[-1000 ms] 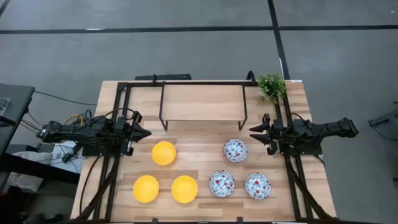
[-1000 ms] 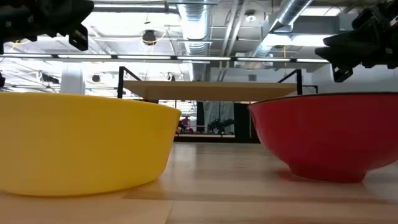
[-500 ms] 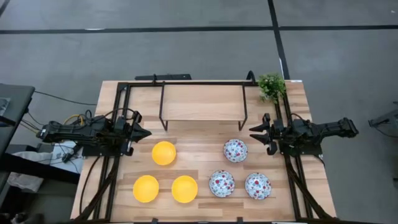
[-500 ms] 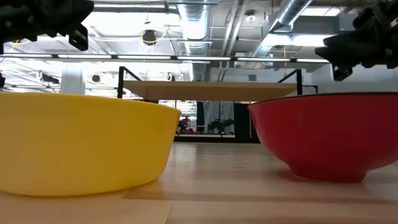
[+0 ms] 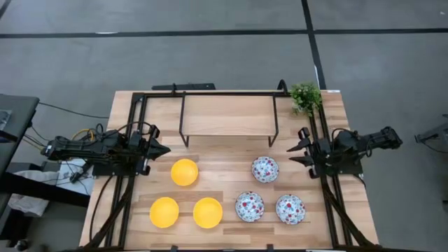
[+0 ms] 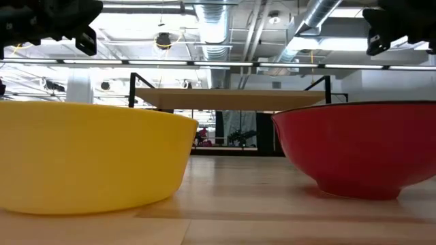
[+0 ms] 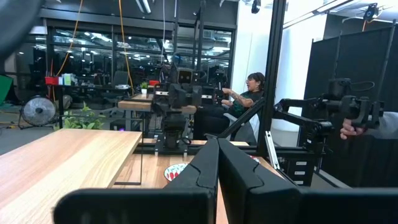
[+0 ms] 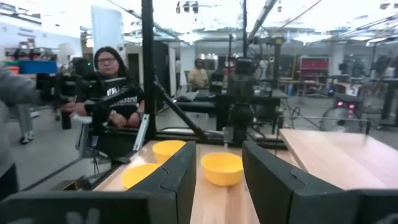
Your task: Pick & Place Mini bowls
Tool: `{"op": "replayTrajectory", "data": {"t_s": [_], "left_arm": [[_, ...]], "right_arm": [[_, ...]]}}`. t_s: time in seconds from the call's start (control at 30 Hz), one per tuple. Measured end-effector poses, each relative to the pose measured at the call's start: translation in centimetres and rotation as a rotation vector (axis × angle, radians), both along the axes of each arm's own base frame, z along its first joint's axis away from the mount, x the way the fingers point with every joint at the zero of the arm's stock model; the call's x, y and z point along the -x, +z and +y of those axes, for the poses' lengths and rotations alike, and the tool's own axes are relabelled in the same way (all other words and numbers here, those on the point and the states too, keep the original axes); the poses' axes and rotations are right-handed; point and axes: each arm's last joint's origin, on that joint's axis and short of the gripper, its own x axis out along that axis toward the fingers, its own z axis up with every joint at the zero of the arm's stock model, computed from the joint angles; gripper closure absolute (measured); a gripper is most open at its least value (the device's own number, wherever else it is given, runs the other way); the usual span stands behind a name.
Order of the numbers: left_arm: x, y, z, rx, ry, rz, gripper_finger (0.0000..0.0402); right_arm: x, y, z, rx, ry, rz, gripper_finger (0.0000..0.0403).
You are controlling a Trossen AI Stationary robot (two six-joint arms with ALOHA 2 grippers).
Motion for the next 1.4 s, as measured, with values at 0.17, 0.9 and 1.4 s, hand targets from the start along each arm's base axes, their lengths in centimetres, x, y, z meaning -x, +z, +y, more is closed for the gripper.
{"op": "replayTrajectory", "data": {"t_s": [0.17, 0.9, 1.4], "left_arm": [[0.0, 0.0, 0.0, 0.0, 0.0, 0.0, 0.0395], [0.0, 0.0, 0.0, 0.0, 0.0, 0.004, 0.0395], [0.0, 0.0, 0.0, -0.001, 0.0, 0.004, 0.0395]], "right_arm": [[-0.2, 0.5, 0.4, 0.009, 0.033, 0.031, 0.0282], [-4.2, 7.8, 3.5, -0.564, 0.044, 0.878, 0.0282], [-6.6, 7.0, 4.7, -0.887, -0.036, 1.035, 0.0282]]}}
